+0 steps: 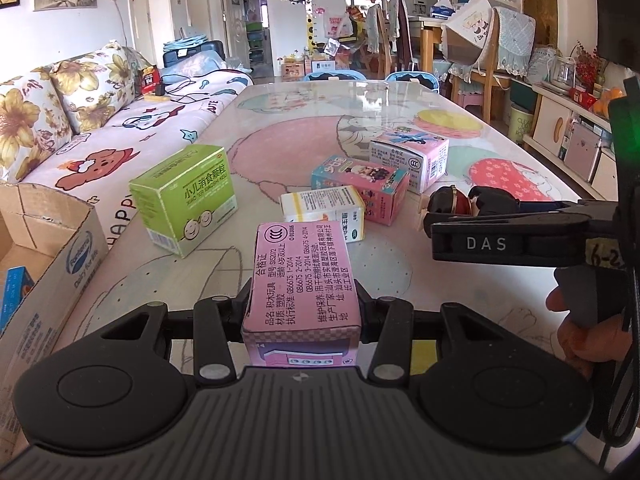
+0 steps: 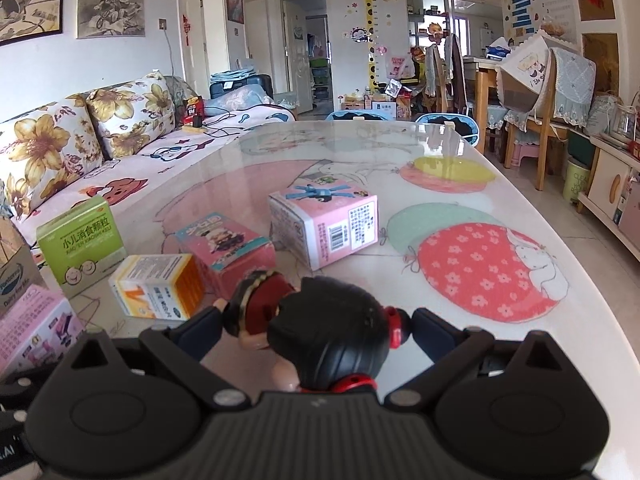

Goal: Organize rigid objects
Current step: 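Lift and carry the pink box and doll over the cardboard box, then open the left gripper to drop the pink box while the right gripper releases the doll, then pull both grippers back from the cardboard box toward the table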

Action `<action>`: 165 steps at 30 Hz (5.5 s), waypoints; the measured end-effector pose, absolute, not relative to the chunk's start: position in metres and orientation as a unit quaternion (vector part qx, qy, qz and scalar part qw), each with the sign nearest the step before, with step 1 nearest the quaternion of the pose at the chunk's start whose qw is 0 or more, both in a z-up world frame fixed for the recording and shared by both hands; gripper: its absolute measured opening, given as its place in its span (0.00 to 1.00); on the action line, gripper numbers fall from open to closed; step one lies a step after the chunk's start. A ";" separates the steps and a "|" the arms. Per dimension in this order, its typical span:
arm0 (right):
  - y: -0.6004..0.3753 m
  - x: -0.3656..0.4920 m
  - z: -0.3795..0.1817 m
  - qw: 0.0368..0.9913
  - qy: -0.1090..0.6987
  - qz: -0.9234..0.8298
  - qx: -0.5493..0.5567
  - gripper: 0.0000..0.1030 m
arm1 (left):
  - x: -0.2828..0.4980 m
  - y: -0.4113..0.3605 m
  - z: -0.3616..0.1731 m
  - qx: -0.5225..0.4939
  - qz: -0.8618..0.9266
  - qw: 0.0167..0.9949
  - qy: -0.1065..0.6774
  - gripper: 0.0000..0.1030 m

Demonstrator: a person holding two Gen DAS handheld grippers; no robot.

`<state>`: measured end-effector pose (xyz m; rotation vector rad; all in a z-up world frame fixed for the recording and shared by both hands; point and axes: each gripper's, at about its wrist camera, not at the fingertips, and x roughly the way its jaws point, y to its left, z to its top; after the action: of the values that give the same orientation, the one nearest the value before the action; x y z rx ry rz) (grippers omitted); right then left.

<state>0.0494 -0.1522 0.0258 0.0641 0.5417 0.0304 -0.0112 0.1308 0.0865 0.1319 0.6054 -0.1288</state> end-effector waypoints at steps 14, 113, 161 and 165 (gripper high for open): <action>-0.130 0.013 0.027 0.964 0.265 0.018 0.027 0.97 | -0.013 0.134 0.089 0.062 -0.060 0.950 0.299 0.54; 0.157 0.016 0.077 0.939 0.218 0.223 -0.143 0.97 | -0.031 0.222 0.120 -0.129 0.221 0.930 0.264 0.54; 0.092 -0.025 0.064 0.956 0.222 0.160 -0.109 0.99 | -0.012 0.210 0.113 -0.053 0.175 0.943 0.279 1.00; 0.087 -0.028 0.061 0.956 0.223 0.158 -0.108 0.99 | -0.012 0.208 0.111 -0.042 0.168 0.943 0.283 1.00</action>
<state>-0.0281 0.0867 0.0615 -0.2201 0.4520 0.3202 -0.0116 0.2084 0.1113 -0.0863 0.5761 0.3433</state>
